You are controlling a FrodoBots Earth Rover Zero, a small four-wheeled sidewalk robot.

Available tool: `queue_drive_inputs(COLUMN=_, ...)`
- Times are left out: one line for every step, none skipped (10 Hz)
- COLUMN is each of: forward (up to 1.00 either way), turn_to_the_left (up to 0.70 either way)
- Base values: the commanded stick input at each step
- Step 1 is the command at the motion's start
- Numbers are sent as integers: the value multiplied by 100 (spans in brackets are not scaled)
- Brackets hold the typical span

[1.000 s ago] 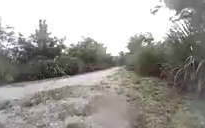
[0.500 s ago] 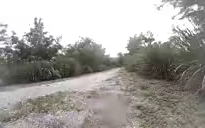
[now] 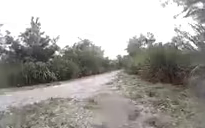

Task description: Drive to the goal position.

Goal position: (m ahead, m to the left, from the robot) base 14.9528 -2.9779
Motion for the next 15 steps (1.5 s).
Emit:
queue_drive_inputs(forward=70, turn_to_the_left=0)
queue_drive_inputs(forward=70, turn_to_the_left=0)
queue_drive_inputs(forward=70, turn_to_the_left=0)
queue_drive_inputs(forward=70, turn_to_the_left=0)
queue_drive_inputs(forward=70, turn_to_the_left=0)
queue_drive_inputs(forward=70, turn_to_the_left=0)
queue_drive_inputs(forward=70, turn_to_the_left=0)
queue_drive_inputs(forward=70, turn_to_the_left=0)
queue_drive_inputs(forward=70, turn_to_the_left=0)
queue_drive_inputs(forward=70, turn_to_the_left=0)
queue_drive_inputs(forward=70, turn_to_the_left=0)
queue_drive_inputs(forward=70, turn_to_the_left=0)
queue_drive_inputs(forward=70, turn_to_the_left=0)
queue_drive_inputs(forward=70, turn_to_the_left=0)
queue_drive_inputs(forward=70, turn_to_the_left=0)
